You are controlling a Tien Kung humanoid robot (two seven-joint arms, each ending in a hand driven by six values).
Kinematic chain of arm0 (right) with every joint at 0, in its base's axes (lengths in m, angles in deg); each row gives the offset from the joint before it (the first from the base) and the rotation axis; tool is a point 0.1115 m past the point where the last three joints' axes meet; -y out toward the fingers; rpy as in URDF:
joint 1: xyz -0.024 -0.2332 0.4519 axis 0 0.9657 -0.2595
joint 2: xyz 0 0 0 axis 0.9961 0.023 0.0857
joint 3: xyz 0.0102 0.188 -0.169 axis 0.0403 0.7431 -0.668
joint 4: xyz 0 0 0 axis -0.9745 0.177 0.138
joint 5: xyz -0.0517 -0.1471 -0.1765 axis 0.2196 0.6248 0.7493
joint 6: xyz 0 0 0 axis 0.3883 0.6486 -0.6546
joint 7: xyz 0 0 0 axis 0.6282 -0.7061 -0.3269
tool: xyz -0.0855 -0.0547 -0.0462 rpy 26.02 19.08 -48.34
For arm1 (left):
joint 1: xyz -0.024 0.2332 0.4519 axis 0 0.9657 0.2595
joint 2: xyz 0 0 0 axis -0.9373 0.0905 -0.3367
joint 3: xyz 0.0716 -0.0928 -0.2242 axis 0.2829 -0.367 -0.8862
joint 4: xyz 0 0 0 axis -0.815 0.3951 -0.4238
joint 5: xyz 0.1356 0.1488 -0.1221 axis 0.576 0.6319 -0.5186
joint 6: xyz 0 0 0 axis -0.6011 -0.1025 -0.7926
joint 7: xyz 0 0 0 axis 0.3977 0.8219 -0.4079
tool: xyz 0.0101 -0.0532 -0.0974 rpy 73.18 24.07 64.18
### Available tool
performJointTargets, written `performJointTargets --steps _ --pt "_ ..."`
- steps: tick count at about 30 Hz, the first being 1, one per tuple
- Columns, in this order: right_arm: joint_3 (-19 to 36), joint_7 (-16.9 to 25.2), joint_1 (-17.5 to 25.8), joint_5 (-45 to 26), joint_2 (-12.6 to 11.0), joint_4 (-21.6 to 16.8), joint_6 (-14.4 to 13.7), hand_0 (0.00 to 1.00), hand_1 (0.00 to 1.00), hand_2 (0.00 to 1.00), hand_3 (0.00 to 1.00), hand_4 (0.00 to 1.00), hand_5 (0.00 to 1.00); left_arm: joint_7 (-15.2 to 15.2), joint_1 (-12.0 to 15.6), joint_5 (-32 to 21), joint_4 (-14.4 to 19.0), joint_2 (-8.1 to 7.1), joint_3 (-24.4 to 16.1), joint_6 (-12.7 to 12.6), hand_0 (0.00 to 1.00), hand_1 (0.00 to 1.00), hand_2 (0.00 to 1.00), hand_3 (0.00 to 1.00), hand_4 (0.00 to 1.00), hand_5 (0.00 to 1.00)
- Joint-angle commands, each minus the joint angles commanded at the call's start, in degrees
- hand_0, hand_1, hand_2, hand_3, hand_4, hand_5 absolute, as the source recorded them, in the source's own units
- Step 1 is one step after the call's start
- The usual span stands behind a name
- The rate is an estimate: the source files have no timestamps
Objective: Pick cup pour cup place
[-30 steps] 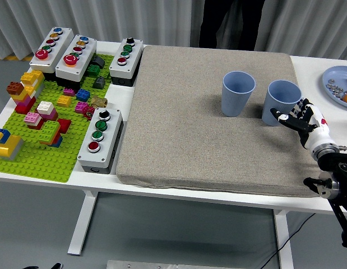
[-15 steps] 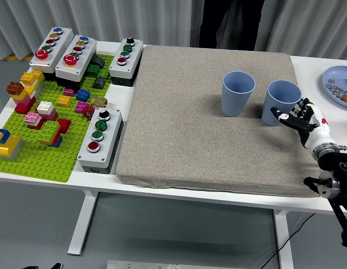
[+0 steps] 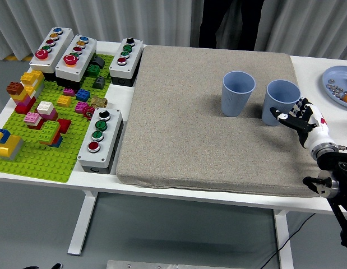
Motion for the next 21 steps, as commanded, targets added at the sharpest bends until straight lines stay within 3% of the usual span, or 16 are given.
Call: performJointTargets --steps 4,5,10,11,21 --pt "-0.1 0.4 0.1 0.1 0.0 -0.1 -0.4 0.884 0.849 0.931 0.807 0.813 0.276 0.0 0.0 0.0 0.0 -0.01 0.0 0.0 0.772 0.787 0.853 0.732 0.508 0.97" --pt "-0.1 0.6 0.1 0.0 0.0 -0.1 -0.5 0.857 0.766 0.738 0.697 0.713 0.13 0.0 0.1 0.0 0.0 -0.02 0.0 0.0 0.773 0.787 0.853 0.732 0.507 0.971" --pt "-0.3 0.6 0.1 0.1 0.0 -0.2 -0.2 0.857 0.766 0.738 0.697 0.713 0.13 0.0 0.1 0.0 0.0 -0.04 0.0 0.0 0.773 0.787 0.853 0.732 0.507 0.971" --pt "-0.3 0.6 0.1 0.1 0.0 -0.2 -0.1 0.831 0.706 0.611 0.641 0.662 0.081 0.0 0.1 0.0 0.0 -0.04 0.0 0.0 0.773 0.787 0.853 0.732 0.507 0.97" --pt "-0.2 0.3 0.0 0.1 -0.1 -0.5 0.1 0.829 0.703 0.61 0.632 0.654 0.074 0.0 0.0 -0.2 0.0 -0.02 0.1 0.0 0.773 0.787 0.853 0.732 0.507 0.97"
